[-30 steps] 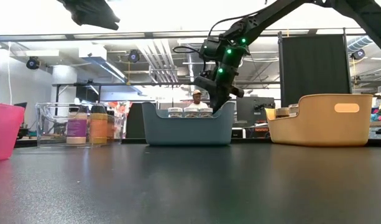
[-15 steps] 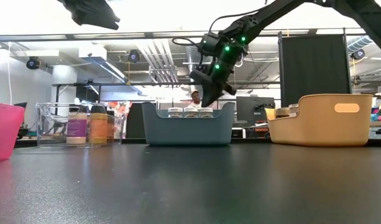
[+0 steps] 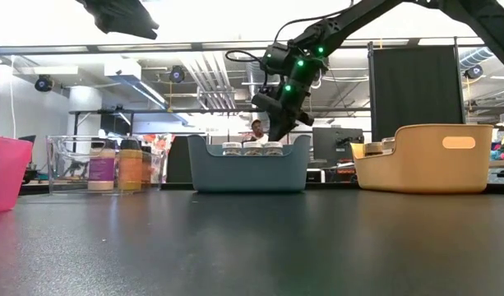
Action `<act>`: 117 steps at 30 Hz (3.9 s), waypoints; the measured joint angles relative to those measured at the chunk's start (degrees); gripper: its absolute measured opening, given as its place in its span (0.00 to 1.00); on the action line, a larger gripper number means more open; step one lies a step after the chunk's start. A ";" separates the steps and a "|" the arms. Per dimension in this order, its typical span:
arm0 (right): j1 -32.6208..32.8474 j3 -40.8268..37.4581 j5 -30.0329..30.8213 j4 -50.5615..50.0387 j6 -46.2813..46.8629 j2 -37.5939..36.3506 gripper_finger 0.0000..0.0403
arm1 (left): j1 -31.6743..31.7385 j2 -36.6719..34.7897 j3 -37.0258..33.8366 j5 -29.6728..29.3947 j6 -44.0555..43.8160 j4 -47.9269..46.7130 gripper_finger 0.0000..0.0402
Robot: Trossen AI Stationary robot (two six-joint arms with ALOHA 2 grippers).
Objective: Sort spices by type
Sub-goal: Adjust the white seasoning bottles
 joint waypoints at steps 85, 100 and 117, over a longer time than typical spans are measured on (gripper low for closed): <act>2.86 -1.41 4.51 4.33 -2.12 -2.61 0.02 | -0.02 0.00 0.00 0.00 0.00 0.04 0.65; 13.86 -2.27 11.57 -9.47 -0.50 -2.82 0.02 | -0.01 0.00 -0.02 0.01 0.07 0.02 0.65; 10.37 -3.61 14.97 -6.42 -0.06 -2.82 0.02 | 0.00 0.00 -0.04 0.02 0.46 0.04 0.65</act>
